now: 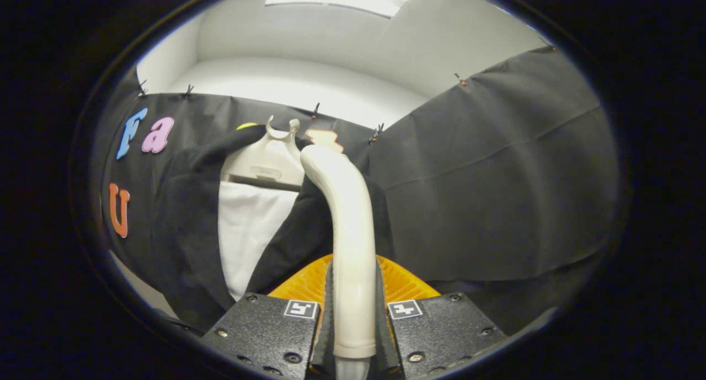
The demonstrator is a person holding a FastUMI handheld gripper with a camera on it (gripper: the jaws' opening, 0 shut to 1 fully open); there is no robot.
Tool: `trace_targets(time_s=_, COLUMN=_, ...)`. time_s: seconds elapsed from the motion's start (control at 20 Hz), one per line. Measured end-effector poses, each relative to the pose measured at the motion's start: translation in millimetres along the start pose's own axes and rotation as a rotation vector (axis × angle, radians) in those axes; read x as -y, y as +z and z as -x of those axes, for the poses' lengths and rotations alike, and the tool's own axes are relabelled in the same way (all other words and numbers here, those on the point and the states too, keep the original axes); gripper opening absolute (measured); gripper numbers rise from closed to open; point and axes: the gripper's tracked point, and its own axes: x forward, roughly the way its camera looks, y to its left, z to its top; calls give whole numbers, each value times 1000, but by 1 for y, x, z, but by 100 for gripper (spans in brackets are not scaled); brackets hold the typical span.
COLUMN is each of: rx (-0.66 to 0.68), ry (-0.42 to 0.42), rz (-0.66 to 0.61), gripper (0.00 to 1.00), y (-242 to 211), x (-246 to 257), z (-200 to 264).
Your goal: Iron the clothes twice with a garment steamer, once on the left side and once on the right side.
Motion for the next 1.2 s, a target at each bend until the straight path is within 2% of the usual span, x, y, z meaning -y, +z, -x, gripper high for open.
trace_targets(time_s=0.65, rx=-107, ry=-75, rz=120, gripper=33, y=-57, x=-3, z=29)
trace_targets(time_s=1.2, rx=-245, ry=-87, rz=96, gripper=33, y=-113, x=-9, z=61)
